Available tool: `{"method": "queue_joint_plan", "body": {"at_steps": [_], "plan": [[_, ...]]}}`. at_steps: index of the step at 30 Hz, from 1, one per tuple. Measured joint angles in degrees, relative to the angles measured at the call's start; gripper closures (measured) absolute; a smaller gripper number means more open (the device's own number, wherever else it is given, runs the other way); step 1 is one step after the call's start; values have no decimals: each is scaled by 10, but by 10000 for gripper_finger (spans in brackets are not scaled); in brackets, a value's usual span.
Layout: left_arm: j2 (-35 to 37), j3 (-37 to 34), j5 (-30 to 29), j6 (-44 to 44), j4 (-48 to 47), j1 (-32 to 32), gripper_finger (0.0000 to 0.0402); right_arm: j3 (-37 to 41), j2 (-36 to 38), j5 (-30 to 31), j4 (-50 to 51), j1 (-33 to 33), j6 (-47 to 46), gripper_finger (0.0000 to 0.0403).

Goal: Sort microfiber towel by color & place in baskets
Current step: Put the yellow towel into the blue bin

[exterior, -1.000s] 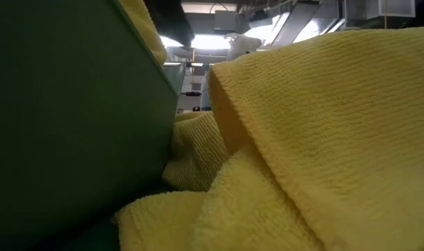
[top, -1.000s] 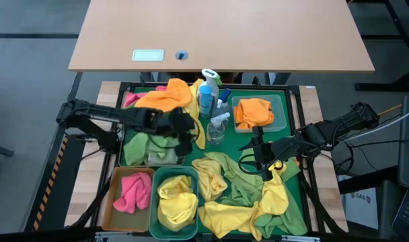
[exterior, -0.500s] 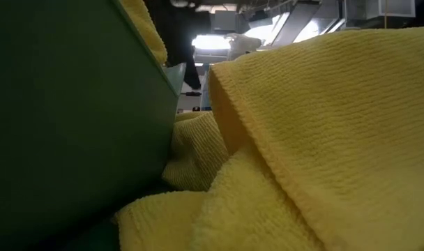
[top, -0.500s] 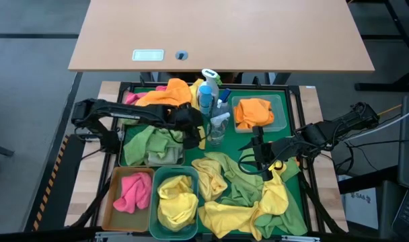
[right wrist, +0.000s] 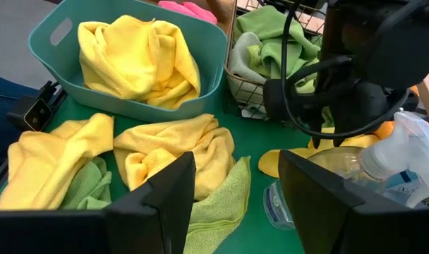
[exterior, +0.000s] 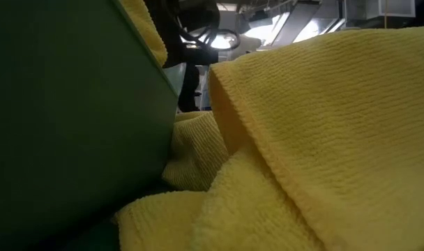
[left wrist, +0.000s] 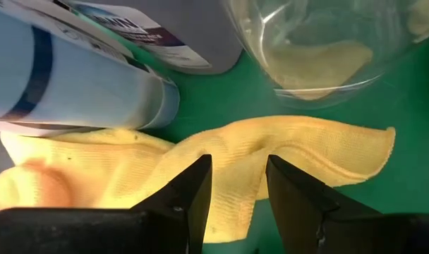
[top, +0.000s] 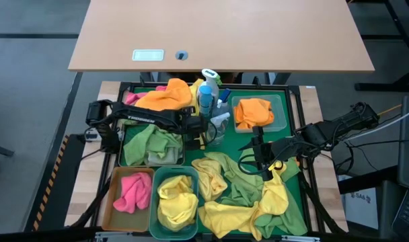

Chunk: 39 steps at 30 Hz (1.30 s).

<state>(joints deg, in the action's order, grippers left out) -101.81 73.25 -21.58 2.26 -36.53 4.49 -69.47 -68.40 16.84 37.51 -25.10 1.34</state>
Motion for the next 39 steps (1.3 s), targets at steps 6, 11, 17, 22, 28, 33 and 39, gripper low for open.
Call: {"method": "queue_joint_plan", "body": {"at_steps": [6, 11, 17, 22, 28, 33, 39], "plan": [[-1, 0, 0, 0, 1, 0, 271, 0, 0, 0, 0, 0, 0, 200], [-3, 0, 0, 15, -5, 0, 271, 0, 0, 0, 0, 0, 0, 200], [-14, 0, -4, 29, -4, 1, 271, 0, 0, 0, 0, 0, 0, 200], [-21, 0, -18, 30, -10, 2, 271, 0, 0, 0, 1, 0, 0, 200], [-23, 1, -19, 30, -38, 5, 271, 0, 0, 0, 1, 0, 0, 200], [-23, 1, -20, 30, -39, 5, 287, 0, 0, 0, 1, 0, 0, 200], [-23, 1, -20, 28, -37, 5, 374, 0, 0, 0, 1, 0, 0, 200]]}}
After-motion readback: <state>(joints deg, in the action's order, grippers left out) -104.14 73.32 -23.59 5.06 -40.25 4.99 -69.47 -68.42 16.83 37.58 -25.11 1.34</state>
